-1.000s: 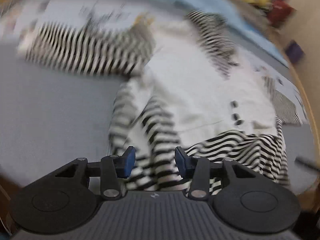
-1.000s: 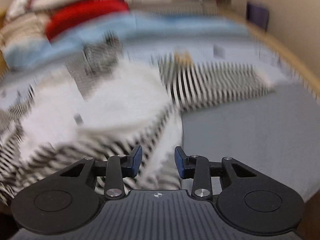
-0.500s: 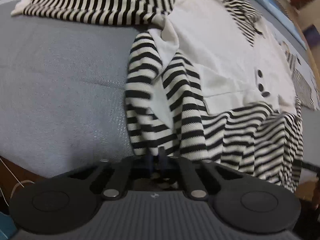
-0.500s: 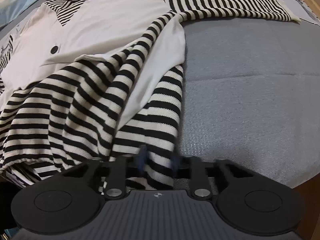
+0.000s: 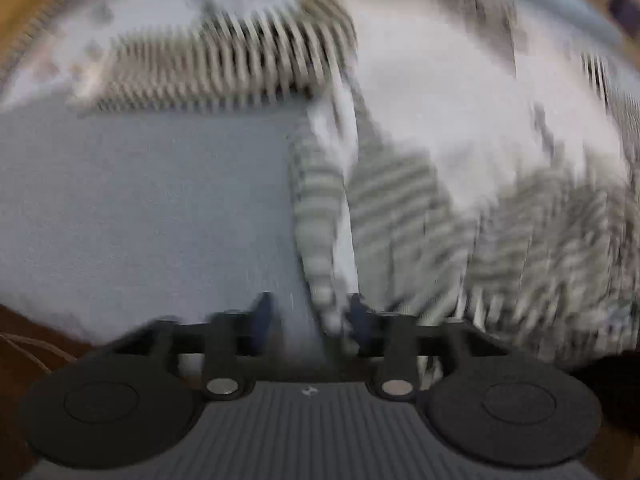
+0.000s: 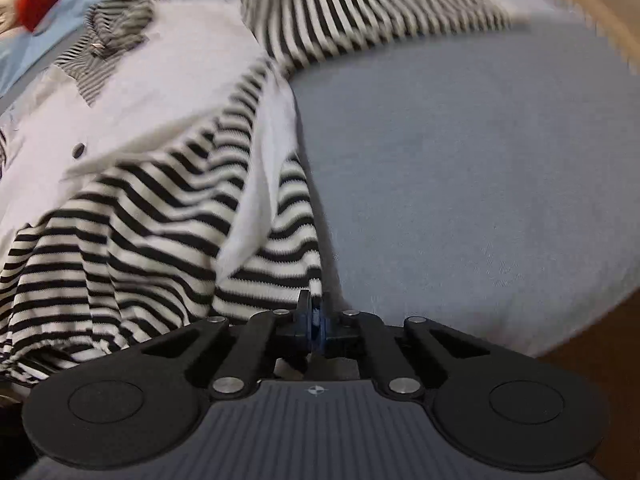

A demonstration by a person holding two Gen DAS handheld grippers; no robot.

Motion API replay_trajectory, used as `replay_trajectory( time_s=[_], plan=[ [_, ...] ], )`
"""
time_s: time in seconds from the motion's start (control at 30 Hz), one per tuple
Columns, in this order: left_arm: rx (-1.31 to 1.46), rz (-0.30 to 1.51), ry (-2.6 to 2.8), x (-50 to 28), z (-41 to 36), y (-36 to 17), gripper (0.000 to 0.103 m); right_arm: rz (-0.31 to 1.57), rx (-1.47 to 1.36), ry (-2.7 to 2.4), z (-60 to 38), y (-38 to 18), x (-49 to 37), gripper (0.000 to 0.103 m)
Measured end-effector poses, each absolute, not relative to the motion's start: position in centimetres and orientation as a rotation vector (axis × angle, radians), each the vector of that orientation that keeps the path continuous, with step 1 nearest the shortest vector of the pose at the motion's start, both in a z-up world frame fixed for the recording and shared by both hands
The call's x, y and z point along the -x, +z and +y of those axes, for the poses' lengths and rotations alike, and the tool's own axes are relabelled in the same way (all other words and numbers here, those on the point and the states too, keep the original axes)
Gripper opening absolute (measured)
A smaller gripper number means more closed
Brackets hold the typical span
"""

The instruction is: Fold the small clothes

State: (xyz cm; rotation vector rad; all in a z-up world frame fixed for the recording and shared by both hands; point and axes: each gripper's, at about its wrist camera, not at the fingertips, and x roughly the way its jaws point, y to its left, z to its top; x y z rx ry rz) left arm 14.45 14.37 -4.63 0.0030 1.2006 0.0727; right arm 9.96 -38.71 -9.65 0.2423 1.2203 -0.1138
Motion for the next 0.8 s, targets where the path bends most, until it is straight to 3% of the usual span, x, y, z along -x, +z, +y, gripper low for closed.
replay_trajectory(
  time_s=[0.07, 0.13, 0.2, 0.4, 0.47, 0.5, 0.57, 0.67, 0.7, 0.8],
  plan=[
    [0.081, 1.085, 0.035, -14.4, 14.4, -2.5, 0.062, 1.093, -0.165, -0.085, -37.2, -7.3, -9.6, 0.004],
    [0.187, 1.08, -0.061, -14.7, 13.9, -2.0, 0.062, 1.001, -0.104, -0.018, -35.3, -5.7, -9.1, 0.013],
    [0.231, 1.138, -0.145, -15.2, 12.8, -2.7, 0.062, 0.969, -0.065, 0.09, -33.0, -5.1, -8.9, 0.034],
    [0.089, 1.307, -0.186, -15.3, 9.6, -6.4, 0.06, 1.107, 0.075, 0.394, -25.6, -7.4, -9.4, 0.041],
    [0.076, 1.328, -0.188, -15.1, 9.6, -6.9, 0.053, 1.161, 0.153, 0.454, -23.5, -8.7, -9.1, 0.043],
    [0.068, 1.33, -0.194, -15.0, 9.5, -7.0, 0.051, 1.184, 0.205, 0.469, -22.6, -9.3, -8.8, 0.043],
    [0.05, 1.34, -0.202, -14.8, 9.4, -7.1, 0.029, 1.202, 0.314, 0.47, -21.5, -10.2, -8.4, 0.043],
    [-0.005, 1.35, -0.218, -14.6, 8.8, -7.6, 0.007, 1.195, 0.392, 0.442, -21.3, -10.2, -7.7, 0.039],
    [-0.019, 1.343, -0.229, -14.4, 8.8, -7.9, 0.005, 1.192, 0.388, 0.444, -21.5, -10.0, -7.6, 0.025],
    [0.006, 1.312, -0.269, -14.1, 9.2, -7.1, 0.005, 1.185, 0.347, 0.48, -22.4, -9.0, -6.8, 0.014]
  ],
)
